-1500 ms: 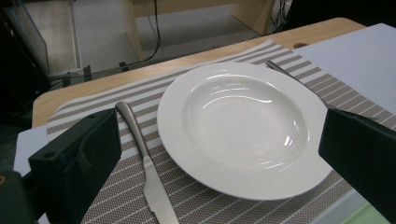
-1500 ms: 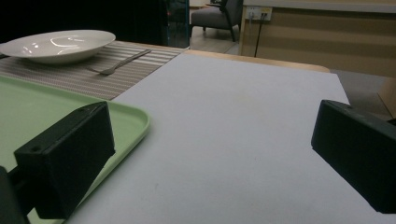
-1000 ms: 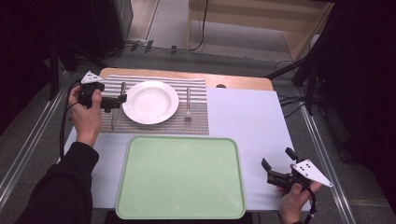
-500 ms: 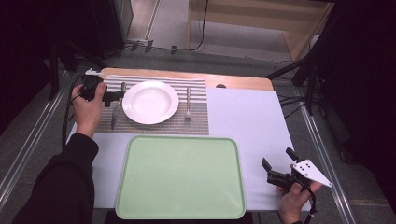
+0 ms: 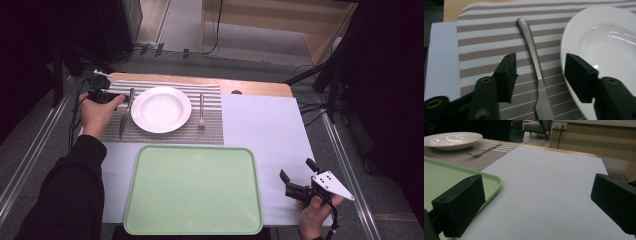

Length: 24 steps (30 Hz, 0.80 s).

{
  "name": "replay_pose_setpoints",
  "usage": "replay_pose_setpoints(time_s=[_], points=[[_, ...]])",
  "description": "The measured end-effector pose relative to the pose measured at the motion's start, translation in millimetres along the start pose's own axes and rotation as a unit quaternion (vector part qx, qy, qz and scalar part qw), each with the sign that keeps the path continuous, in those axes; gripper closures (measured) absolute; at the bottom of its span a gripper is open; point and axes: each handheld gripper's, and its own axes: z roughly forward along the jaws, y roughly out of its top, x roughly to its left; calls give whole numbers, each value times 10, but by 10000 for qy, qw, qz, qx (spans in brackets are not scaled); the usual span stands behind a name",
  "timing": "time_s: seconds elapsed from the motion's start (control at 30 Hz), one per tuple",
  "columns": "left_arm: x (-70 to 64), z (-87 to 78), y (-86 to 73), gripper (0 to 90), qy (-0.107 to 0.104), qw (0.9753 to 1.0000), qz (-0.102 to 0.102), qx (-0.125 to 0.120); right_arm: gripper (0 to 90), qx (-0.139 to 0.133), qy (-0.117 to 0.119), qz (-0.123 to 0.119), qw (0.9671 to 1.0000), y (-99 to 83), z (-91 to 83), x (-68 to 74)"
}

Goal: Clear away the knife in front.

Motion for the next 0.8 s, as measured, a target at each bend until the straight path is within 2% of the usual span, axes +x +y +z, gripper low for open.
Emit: replay_pose_setpoints(time_s=[0.2,0.27,0.3,0.4,0.43,0.57,0.77,0.8], points=[[-26,78,13,587,141,9994,150,264,0,12,-62,-24,10000,1,11,5],[-35,109,15,600,165,9989,203,386,0,-1,-93,-97,9999,3,17,3],[-35,123,15,616,157,9987,217,441,0,38,-71,-57,10000,2,12,15],[-32,165,14,616,132,9986,160,492,0,48,-75,-32,10000,2,13,18],[-32,178,13,627,130,9985,144,505,0,11,-97,-86,9999,3,18,6],[-52,238,1,676,157,9980,120,604,0,42,-86,-29,10000,0,13,10],[-79,310,-23,728,199,9968,198,752,0,39,-94,-35,9999,0,15,5],[-81,328,-33,733,220,9960,276,822,0,40,-96,-36,9999,0,15,5]])
